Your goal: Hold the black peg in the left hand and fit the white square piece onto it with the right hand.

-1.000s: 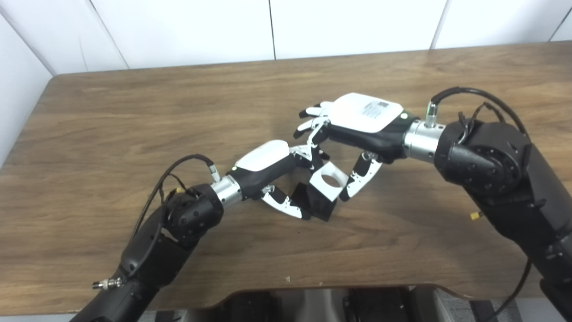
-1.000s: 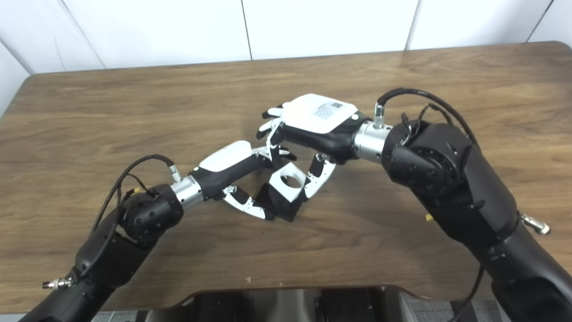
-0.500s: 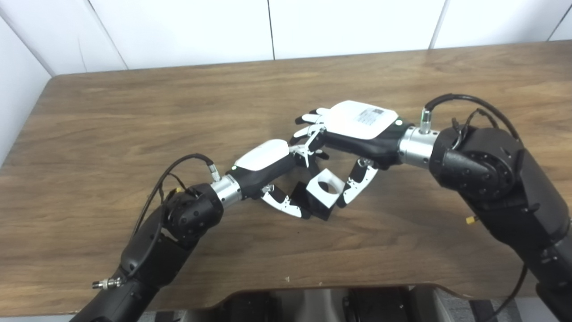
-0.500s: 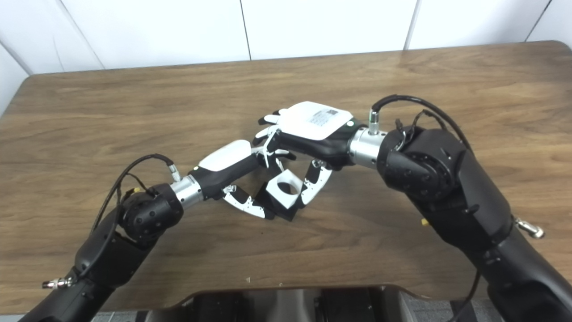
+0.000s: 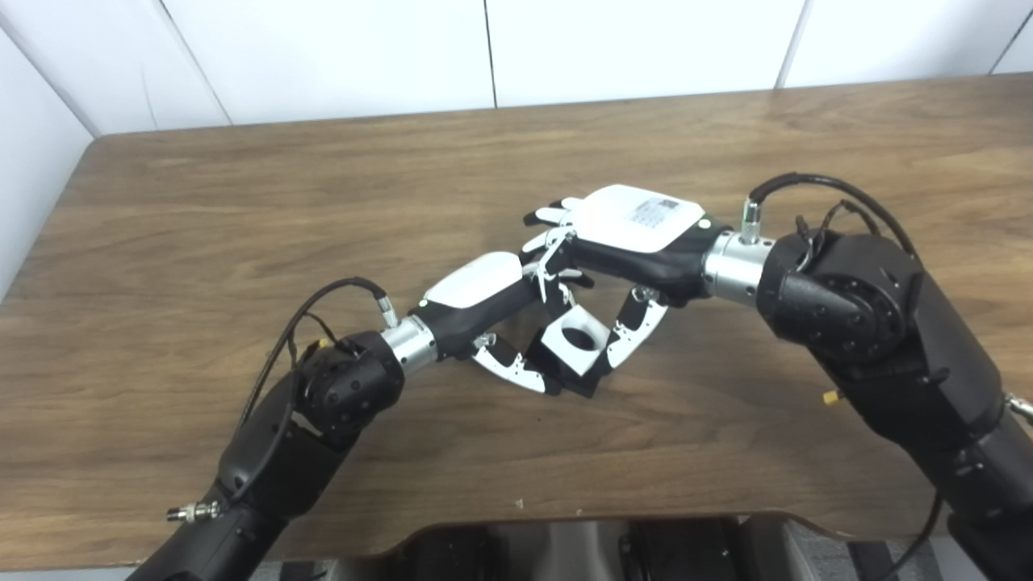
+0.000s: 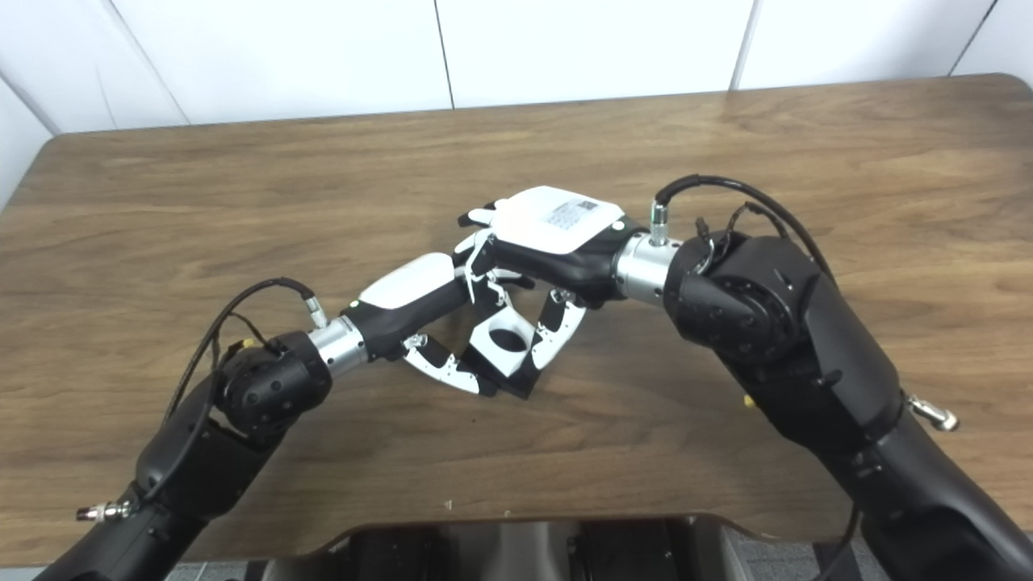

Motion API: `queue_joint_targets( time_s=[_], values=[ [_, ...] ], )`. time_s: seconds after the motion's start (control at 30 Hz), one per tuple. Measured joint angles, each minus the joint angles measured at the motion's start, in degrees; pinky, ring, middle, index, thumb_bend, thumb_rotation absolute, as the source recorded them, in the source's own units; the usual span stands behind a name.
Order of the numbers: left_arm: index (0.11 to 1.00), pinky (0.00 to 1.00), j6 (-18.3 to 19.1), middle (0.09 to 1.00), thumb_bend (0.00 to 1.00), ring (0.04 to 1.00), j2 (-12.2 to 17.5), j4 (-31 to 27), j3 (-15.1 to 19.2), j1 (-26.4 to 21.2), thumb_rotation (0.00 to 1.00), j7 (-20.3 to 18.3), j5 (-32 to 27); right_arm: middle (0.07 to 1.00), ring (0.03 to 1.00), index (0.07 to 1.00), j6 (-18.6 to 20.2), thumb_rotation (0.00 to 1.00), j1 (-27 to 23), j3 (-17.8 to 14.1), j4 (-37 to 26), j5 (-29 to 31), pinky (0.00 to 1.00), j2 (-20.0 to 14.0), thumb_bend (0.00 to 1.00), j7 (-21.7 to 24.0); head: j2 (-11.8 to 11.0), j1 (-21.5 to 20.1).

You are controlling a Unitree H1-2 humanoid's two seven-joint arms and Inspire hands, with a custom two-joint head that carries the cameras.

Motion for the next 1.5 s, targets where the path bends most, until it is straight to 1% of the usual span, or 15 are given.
queue_joint_targets(
  time_s=[0.37, 0.57, 0.87, 1.23, 1.33, 1.5],
  values=[
    [0.489, 0.92, 1.04, 0.898, 0.52, 0.951, 0.01, -0.72, -0.24, 0.3, 0.08, 0.0, 0.11, 0.865, 0.969, 0.479, -0.1, 0.15, 0.0, 0.04, 0.65, -0.18, 1.0, 0.24, 0.52, -0.01, 0.18, -0.09],
    [0.488, 0.92, 2.23, 0.898, 0.52, 0.952, 0.02, -1.23, -0.38, 0.37, 0.08, -0.17, 0.11, 0.865, 0.967, 0.479, -0.32, 0.15, 0.01, 0.01, 1.32, -0.28, 1.0, 0.2, 0.52, -0.06, 0.35, -0.53],
    [0.487, 0.92, 2.28, 0.895, 0.52, 0.952, 0.1, -1.31, -0.43, 0.37, 0.08, -0.17, 0.05, 0.866, 0.97, 0.479, -0.97, 0.15, 0.07, -0.02, 1.72, -0.48, 1.0, 0.09, 0.52, -0.07, 0.44, -0.97],
    [0.487, 0.91, 2.26, 0.891, 0.52, 0.941, 0.13, -1.3, -0.44, 0.38, 0.08, -0.15, -0.02, 0.863, 0.966, 0.479, -1.17, 0.15, 0.19, -0.14, 1.91, -0.5, 0.99, -0.02, 0.52, -0.1, 0.7, -0.53],
    [0.487, 0.92, 2.26, 0.895, 0.52, 0.944, 0.13, -1.3, -0.45, 0.38, 0.08, -0.14, -0.02, 0.859, 0.961, 0.479, -2.0, 0.15, 0.5, -0.22, 2.15, -0.64, 0.99, -0.02, 0.52, -0.69, 0.79, -0.35],
    [0.487, 0.92, 2.33, 0.897, 0.52, 0.946, 0.13, -1.32, -0.48, 0.39, 0.08, -0.15, -0.03, 0.859, 0.962, 0.479, -2.29, 0.14, 0.9, -0.24, 2.39, -0.94, 0.99, 0.02, 0.52, -1.7, 0.88, -0.09]
  ],
)
